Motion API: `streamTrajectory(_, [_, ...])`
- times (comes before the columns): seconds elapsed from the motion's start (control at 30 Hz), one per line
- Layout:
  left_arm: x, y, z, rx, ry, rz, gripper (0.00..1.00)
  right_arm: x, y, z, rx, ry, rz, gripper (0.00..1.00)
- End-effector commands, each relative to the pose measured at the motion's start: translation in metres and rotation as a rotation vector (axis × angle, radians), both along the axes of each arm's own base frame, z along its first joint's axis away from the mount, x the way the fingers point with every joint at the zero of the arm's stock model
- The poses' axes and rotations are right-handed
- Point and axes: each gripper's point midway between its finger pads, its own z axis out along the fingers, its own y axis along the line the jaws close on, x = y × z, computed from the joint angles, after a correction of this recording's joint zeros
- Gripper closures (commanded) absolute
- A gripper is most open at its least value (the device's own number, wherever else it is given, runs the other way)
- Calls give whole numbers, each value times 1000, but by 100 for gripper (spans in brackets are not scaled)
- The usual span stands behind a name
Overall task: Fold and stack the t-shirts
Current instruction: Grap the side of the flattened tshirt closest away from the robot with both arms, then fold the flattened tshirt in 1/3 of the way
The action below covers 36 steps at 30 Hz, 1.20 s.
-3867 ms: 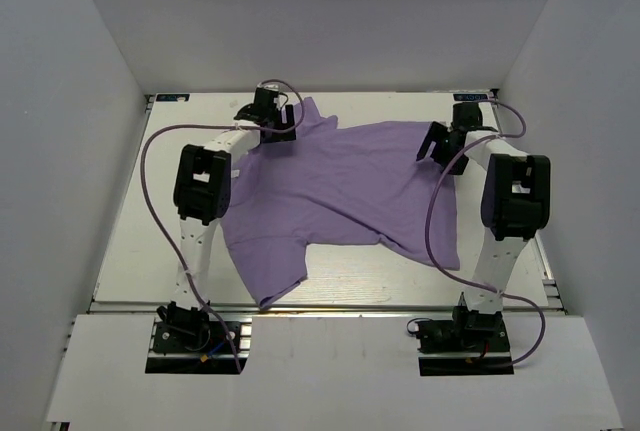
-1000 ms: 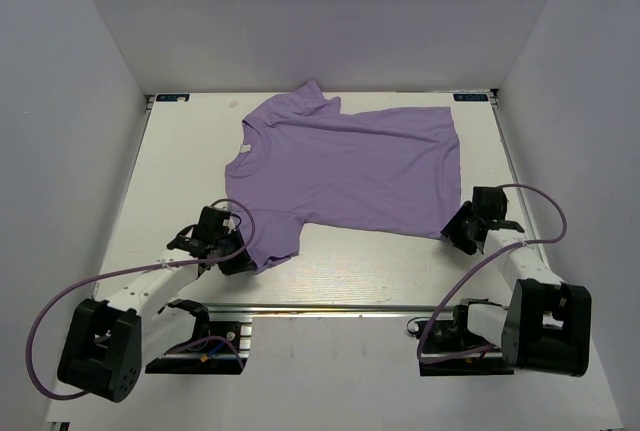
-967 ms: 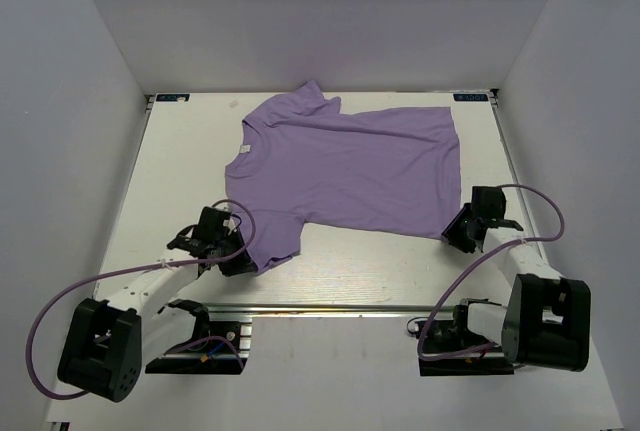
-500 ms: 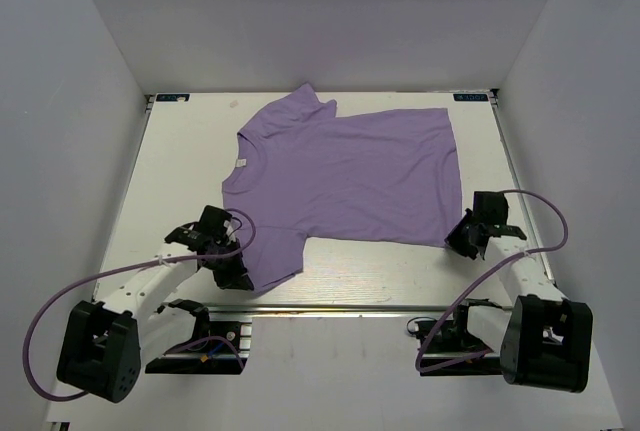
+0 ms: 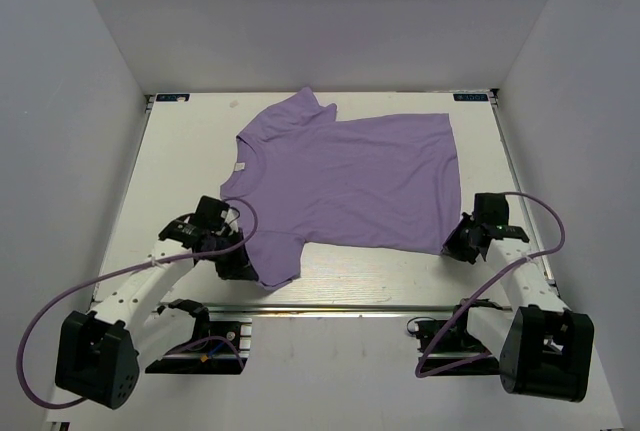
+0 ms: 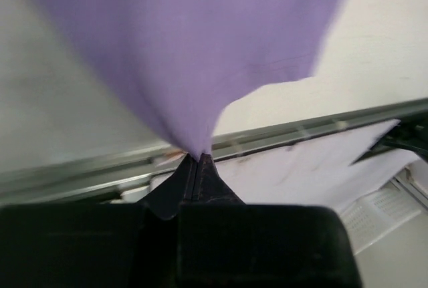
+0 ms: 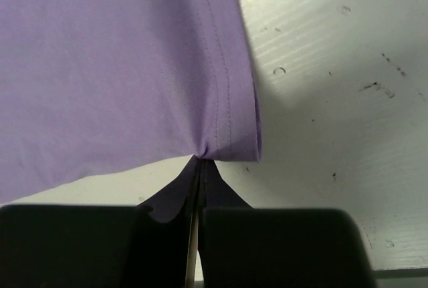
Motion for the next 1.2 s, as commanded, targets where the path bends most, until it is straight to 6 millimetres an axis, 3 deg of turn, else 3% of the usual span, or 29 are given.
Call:
streamTrajectory(0.0, [55, -36, 48, -169, -249, -112, 100, 21, 4, 23, 7, -70, 51, 100])
streamTrajectory(0.07, [76, -44, 63, -188, -316, -115, 100, 37, 1, 40, -11, -122, 63, 100])
streamTrajectory(0.2, [121, -53, 79, -174, -406, -108, 100, 56, -6, 53, -44, -146, 58, 100])
streamTrajectory(0.27, [139, -53, 73, -138, -401, -90, 100, 61, -6, 51, -43, -131, 65, 100])
streamTrajectory(0.3, [152, -56, 81, -138, -434, -85, 100, 71, -7, 60, -48, -164, 67, 100])
streamTrajectory(0.37, [173, -51, 83, -123, -458, -53, 100, 76, -10, 55, -52, -136, 59, 100])
streamTrajectory(0.4, [187, -53, 84, -109, -473, -56, 100, 86, -11, 66, -58, -162, 58, 100])
streamTrajectory(0.47, [206, -47, 84, -37, -482, -52, 100, 90, -12, 60, -59, -129, 67, 100])
streamTrajectory(0.5, [224, -49, 101, -27, -529, -56, 100, 101, -13, 71, -69, -154, 71, 100])
streamTrajectory(0.53, [233, -52, 90, -13, -495, -66, 100, 101, -15, 67, -75, -133, 74, 100])
streamTrajectory(0.57, [245, -54, 101, -6, -524, -70, 100, 105, -16, 69, -77, -127, 74, 100])
streamTrajectory(0.63, [256, -57, 97, -5, -522, -71, 100, 113, -15, 69, -83, -136, 95, 100])
streamTrajectory(0.67, [266, -60, 105, -16, -559, -68, 100, 115, -15, 71, -83, -140, 106, 100])
streamTrajectory(0.8, [290, -50, 115, 48, -618, -47, 100, 125, -19, 73, -112, -148, 130, 100])
streamTrajectory(1.0, [314, -39, 130, 109, -718, -20, 100, 149, -18, 87, -131, -232, 198, 100])
streamTrajectory(1.17, [329, -41, 147, 115, -822, -52, 100, 160, -26, 84, -166, -209, 190, 100])
